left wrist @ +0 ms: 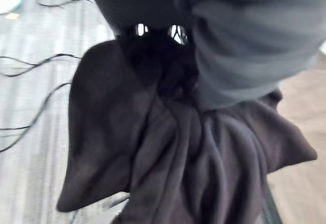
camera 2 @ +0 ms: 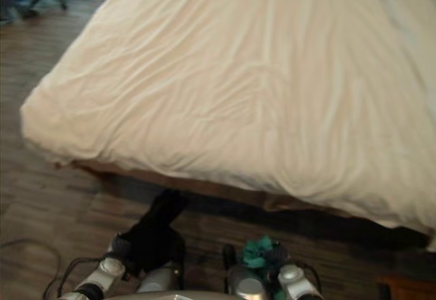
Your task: Tidy up the quilt and then pick up the clothes from the bed and put them into the laundry hamper.
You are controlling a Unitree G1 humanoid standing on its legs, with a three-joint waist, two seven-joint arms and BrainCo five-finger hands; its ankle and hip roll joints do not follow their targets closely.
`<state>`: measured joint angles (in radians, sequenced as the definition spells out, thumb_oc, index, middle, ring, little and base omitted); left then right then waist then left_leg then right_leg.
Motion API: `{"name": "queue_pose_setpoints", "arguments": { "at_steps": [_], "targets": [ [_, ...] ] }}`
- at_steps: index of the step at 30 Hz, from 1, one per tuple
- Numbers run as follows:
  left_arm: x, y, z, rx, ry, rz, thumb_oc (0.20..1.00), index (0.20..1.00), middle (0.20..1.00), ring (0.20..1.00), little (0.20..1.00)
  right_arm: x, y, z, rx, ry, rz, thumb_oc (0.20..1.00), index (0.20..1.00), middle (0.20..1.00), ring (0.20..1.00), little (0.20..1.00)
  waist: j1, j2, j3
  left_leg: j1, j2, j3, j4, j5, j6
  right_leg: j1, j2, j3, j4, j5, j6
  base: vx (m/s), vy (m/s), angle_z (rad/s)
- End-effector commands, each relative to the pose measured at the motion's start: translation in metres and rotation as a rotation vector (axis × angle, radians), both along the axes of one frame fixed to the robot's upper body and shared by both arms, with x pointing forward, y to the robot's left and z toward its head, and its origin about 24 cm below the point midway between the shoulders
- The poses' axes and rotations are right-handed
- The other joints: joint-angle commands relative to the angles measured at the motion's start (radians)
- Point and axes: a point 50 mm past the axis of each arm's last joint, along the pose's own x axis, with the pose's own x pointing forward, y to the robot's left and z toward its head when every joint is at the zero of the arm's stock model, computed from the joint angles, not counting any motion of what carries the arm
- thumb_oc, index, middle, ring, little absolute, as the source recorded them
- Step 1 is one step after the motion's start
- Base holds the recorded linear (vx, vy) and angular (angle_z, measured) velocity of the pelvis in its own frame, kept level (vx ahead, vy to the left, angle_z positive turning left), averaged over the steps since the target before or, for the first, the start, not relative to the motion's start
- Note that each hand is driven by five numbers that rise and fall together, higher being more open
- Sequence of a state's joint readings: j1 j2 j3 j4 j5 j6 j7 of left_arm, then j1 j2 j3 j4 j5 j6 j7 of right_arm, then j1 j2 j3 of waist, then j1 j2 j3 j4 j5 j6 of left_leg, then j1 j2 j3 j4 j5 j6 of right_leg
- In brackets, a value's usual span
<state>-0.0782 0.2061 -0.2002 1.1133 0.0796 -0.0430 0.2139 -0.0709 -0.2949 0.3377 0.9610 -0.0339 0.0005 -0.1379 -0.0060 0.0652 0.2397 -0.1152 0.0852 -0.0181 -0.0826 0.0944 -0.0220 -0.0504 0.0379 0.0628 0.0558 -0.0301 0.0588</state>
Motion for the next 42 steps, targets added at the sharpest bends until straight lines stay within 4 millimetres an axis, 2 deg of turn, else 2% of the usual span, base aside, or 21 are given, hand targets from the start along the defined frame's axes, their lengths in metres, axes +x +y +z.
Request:
{"name": "queue_pose_setpoints", "arguments": {
  "at_steps": [1,2,5,7,9,11,13,16,17,20,22,23,24,25,26,27,30,33,37,41,42],
  "targets": [
    [0.017,0.023,0.013,0.075,-0.069,0.019,0.200,0.200,0.200,0.200,0.200,0.025,0.004,0.013,-0.069,-0.091,0.107,0.200,0.200,0.200,0.200,0.200,0.052,-0.088,0.008,0.044,-0.067,-0.004,-0.005,-0.057,-0.043,0.040,-0.139,-0.020,-0.138,-0.002,0.088,-0.19,-0.098,1.19],
    [0.021,0.019,0.014,0.070,-0.079,0.002,0.200,0.200,0.200,0.200,0.200,0.028,-0.003,0.017,-0.096,-0.101,0.116,0.200,0.200,0.200,0.200,0.200,0.060,-0.078,0.024,0.026,-0.056,0.047,-0.005,-0.032,-0.066,0.053,-0.166,-0.096,-0.142,-0.012,0.093,-0.23,-0.046,1.86],
    [0.028,0.016,0.016,0.046,-0.091,-0.006,0.200,0.200,0.200,0.200,0.200,0.026,-0.013,0.016,-0.137,-0.074,0.111,0.200,0.200,0.200,0.200,0.200,0.035,-0.083,0.031,0.025,0.048,0.403,0.095,-0.051,-0.068,0.081,-0.225,-0.293,-0.137,-0.012,0.104,-0.19,-0.037,2.16],
    [0.023,0.018,0.014,0.046,-0.069,0.008,0.200,0.200,0.200,0.200,0.200,0.021,-0.018,0.014,-0.146,-0.052,0.092,0.200,0.200,0.200,0.200,0.200,0.027,-0.087,0.021,0.045,0.086,0.477,0.142,-0.088,-0.079,0.112,-0.245,-0.369,-0.138,-0.024,0.108,-0.10,0.017,2.37],
    [0.006,0.020,0.006,0.035,-0.009,0.048,0.200,0.200,0.200,0.200,0.200,-0.002,-0.028,0.002,-0.142,0.035,0.006,0.200,0.200,0.200,0.200,0.200,0.035,-0.095,-0.012,0.078,0.157,0.536,0.225,-0.108,-0.094,0.156,-0.288,-0.525,-0.119,-0.015,0.091,-0.09,0.111,1.81],
    [-0.003,0.020,0.002,0.038,0.024,0.053,0.200,0.200,0.200,0.200,0.200,-0.014,-0.031,-0.004,-0.141,0.073,-0.039,0.200,0.200,0.200,0.200,0.200,0.032,-0.088,-0.031,0.101,0.153,0.531,0.201,-0.108,-0.095,0.174,-0.291,-0.575,-0.121,-0.014,0.094,0.08,0.188,2.04],
    [-0.010,0.016,-0.003,0.036,0.063,0.023,0.200,0.200,0.200,0.200,0.200,-0.041,-0.033,-0.016,-0.119,0.172,-0.129,0.200,0.200,0.200,0.200,0.200,0.052,-0.087,-0.049,0.113,0.079,0.439,0.151,-0.133,-0.068,0.171,-0.359,-0.637,0.023,0.006,0.103,0.11,0.440,1.90],
    [0.001,0.018,0.001,0.044,0.057,0.000,0.200,0.200,0.200,0.200,0.200,-0.043,-0.026,-0.020,-0.063,0.198,-0.180,0.200,0.200,0.200,0.200,0.200,0.036,-0.096,0.002,0.130,0.002,0.348,0.121,-0.163,-0.001,0.043,-0.450,-0.547,0.327,0.066,0.133,0.02,0.336,2.10],
    [0.004,0.020,0.003,0.058,0.053,-0.016,0.200,0.200,0.200,0.200,0.200,-0.041,-0.023,-0.020,-0.041,0.187,-0.198,0.200,0.200,0.200,0.200,0.200,0.031,-0.093,0.017,0.133,-0.006,0.317,0.104,-0.158,0.009,-0.002,-0.418,-0.476,0.369,0.050,0.134,-0.08,0.175,1.72],
    [0.009,0.017,0.004,0.057,0.046,-0.043,0.200,0.200,0.200,0.200,0.200,-0.032,-0.018,-0.017,0.011,0.129,-0.252,0.200,0.200,0.200,0.200,0.200,-0.007,-0.079,0.029,0.149,-0.024,0.220,0.047,-0.121,0.011,-0.076,-0.206,-0.214,0.277,-0.063,0.106,0.00,0.076,1.14],
    [0.009,0.016,0.004,0.059,0.051,-0.053,0.200,0.200,0.200,0.200,0.200,-0.033,-0.018,-0.017,0.020,0.130,-0.268,0.200,0.200,0.200,0.200,0.200,-0.017,-0.081,0.028,0.158,-0.035,0.198,0.035,-0.123,0.011,-0.074,-0.174,-0.144,0.222,-0.065,0.106,0.09,-0.007,1.61],
    [-0.011,0.035,-0.001,0.126,0.147,-0.007,0.200,0.200,0.200,0.200,0.200,-0.051,-0.035,-0.019,-0.080,0.187,-0.241,0.200,0.200,0.200,0.200,0.200,-0.029,-0.093,0.035,0.157,-0.049,0.174,0.050,-0.144,0.011,-0.048,-0.164,-0.094,0.125,-0.069,0.102,0.06,0.002,1.56],
    [0.014,0.006,0.001,0.145,0.103,-0.205,0.200,0.200,0.200,0.200,0.200,-0.041,-0.032,-0.018,-0.149,0.186,-0.170,0.200,0.200,0.200,0.200,0.200,0.019,-0.105,0.036,0.173,-0.032,0.176,0.221,-0.140,-0.044,0.000,-0.067,-0.074,-0.044,-0.020,0.051,0.06,0.000,0.53],
    [0.014,0.006,0.002,0.145,0.103,-0.204,0.200,0.200,0.200,0.200,0.200,-0.041,-0.032,-0.018,-0.148,0.186,-0.170,0.200,0.200,0.200,0.200,0.200,0.019,-0.106,0.033,0.168,-0.033,0.175,0.223,-0.138,-0.044,-0.004,-0.068,-0.074,-0.046,-0.018,0.050,0.18,-0.158,-0.06],
    [0.019,0.005,0.004,0.125,0.074,-0.176,0.200,0.200,0.200,0.200,0.200,-0.042,-0.042,-0.016,-0.172,0.185,-0.180,0.200,0.200,0.200,0.200,0.200,0.044,-0.117,0.061,0.028,0.010,0.173,0.541,-0.022,-0.073,0.060,-0.092,-0.109,-0.064,-0.032,0.012,0.27,-0.267,-0.46],
    [0.022,0.004,0.005,0.118,0.063,-0.165,0.200,0.200,0.200,0.200,0.200,-0.039,-0.046,-0.013,-0.180,0.174,-0.185,0.200,0.200,0.200,0.200,0.200,0.051,-0.122,0.078,-0.061,0.033,0.156,0.715,-0.003,-0.077,0.090,-0.093,-0.128,-0.076,-0.035,-0.007,0.28,-0.266,-0.51],
    [0.023,0.006,0.006,0.114,0.057,-0.144,0.200,0.200,0.200,0.200,0.200,-0.032,-0.049,-0.010,-0.192,0.168,-0.175,0.200,0.200,0.200,0.200,0.200,0.076,-0.137,0.090,-0.157,0.027,0.170,0.793,-0.031,-0.063,0.143,-0.097,-0.130,-0.100,-0.057,-0.016,0.28,-0.083,0.10],
    [0.018,0.006,0.004,0.104,0.066,-0.139,0.200,0.200,0.200,0.200,0.200,-0.030,-0.046,-0.011,-0.190,0.179,-0.144,0.200,0.200,0.200,0.200,0.200,0.109,-0.137,0.075,-0.203,-0.013,0.190,0.696,-0.056,-0.053,0.199,-0.095,-0.111,-0.127,-0.083,-0.008,0.45,0.067,-0.23],
    [-0.004,0.005,-0.005,0.069,0.122,-0.121,0.200,0.200,0.200,0.200,0.200,-0.027,-0.042,-0.011,-0.176,0.165,-0.114,0.200,0.200,0.200,0.200,0.200,0.162,-0.089,0.014,-0.164,-0.032,0.320,0.099,0.032,-0.046,0.303,-0.053,-0.112,-0.141,-0.181,0.028,0.66,0.179,-0.31],
    [-0.027,0.014,-0.012,0.076,0.205,-0.091,0.200,0.200,0.200,0.200,0.200,-0.029,-0.033,-0.015,-0.162,0.188,-0.087,0.200,0.200,0.200,0.200,0.200,0.183,-0.119,-0.013,-0.166,-0.045,0.421,0.004,0.014,-0.022,0.400,-0.075,-0.156,-0.087,-0.279,0.065,0.83,0.230,-0.03],
    [-0.029,0.015,-0.012,0.077,0.213,-0.091,0.200,0.200,0.200,0.200,0.200,-0.031,-0.028,-0.017,-0.156,0.199,-0.069,0.200,0.200,0.200,0.200,0.200,0.189,-0.122,-0.023,-0.158,-0.042,0.437,0.010,0.055,-0.009,0.406,-0.073,-0.154,-0.053,-0.277,0.070,0.78,0.175,-0.36]
  ]
}}
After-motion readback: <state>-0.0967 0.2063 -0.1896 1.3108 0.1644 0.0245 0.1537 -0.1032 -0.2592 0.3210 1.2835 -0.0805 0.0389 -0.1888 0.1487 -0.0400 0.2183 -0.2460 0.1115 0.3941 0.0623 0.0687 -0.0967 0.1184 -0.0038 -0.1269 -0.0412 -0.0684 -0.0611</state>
